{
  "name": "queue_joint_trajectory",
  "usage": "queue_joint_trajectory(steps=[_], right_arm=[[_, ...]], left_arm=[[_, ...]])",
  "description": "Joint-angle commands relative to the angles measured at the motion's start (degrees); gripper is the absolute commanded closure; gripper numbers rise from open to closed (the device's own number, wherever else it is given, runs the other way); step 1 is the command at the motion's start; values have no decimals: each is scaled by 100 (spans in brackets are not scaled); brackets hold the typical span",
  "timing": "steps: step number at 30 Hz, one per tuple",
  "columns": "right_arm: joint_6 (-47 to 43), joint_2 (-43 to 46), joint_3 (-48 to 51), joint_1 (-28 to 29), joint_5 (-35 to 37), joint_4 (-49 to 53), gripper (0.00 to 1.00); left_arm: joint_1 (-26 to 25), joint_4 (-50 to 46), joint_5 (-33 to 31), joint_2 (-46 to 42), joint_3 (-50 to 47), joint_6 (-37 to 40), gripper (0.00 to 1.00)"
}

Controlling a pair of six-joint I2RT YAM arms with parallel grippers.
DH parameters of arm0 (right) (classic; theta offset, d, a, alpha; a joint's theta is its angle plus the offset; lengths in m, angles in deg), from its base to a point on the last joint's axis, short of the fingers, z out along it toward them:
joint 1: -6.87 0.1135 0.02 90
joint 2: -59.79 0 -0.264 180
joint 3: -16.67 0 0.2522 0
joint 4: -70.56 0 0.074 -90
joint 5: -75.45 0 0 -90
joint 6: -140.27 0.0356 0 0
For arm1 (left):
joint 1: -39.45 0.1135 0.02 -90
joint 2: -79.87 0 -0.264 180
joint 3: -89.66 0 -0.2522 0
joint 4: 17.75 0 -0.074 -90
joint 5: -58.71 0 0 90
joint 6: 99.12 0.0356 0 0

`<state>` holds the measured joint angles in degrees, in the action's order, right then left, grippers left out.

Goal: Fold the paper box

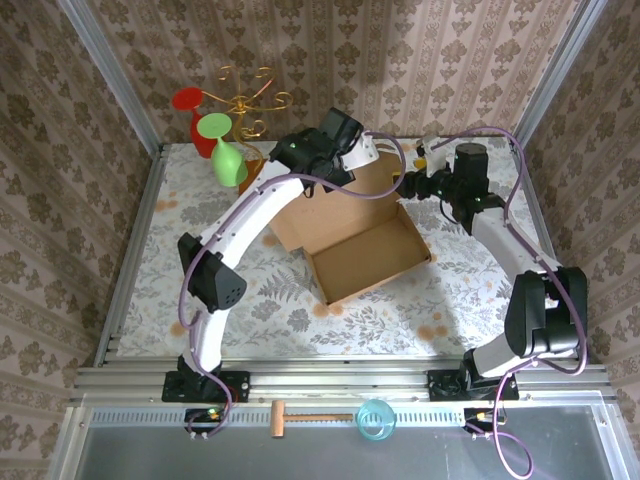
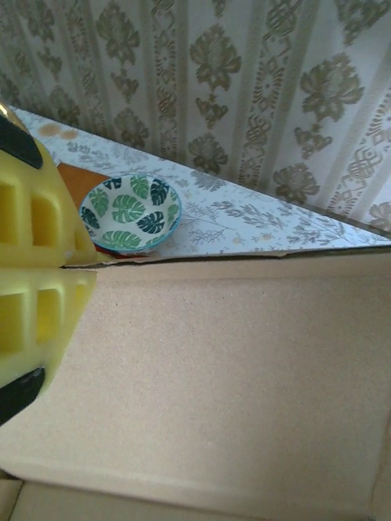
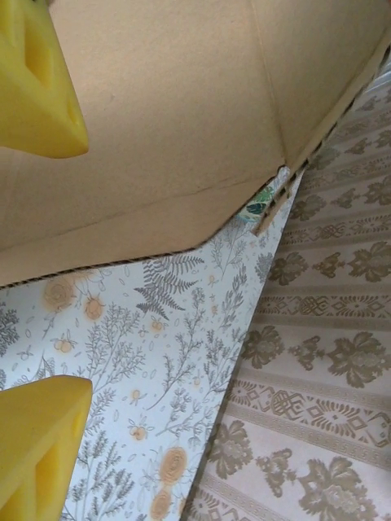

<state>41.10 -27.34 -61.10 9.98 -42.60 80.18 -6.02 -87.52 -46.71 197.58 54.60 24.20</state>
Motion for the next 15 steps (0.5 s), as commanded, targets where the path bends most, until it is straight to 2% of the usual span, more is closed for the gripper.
queue_joint_trajectory(steps=[1,8,12,14,15], right_arm=[[-243,-244,-328,-49,-373,-126,30],[-140,-572,-541,33,-306,-54,44],[-138,-579,-604,40,-323,61,63],[-160,-540,-571,53,-337,152,78],[-195,-510,-554,60,-346,215,89]], left_arm=[[-95,269,274,-282,-107,429,100],[-153,377,293,-232,-133,597,100],[-150,454,263,-200,-111,672,100],[-144,494,302,-181,-83,638,100],[-148,507,304,-170,-59,582,96]])
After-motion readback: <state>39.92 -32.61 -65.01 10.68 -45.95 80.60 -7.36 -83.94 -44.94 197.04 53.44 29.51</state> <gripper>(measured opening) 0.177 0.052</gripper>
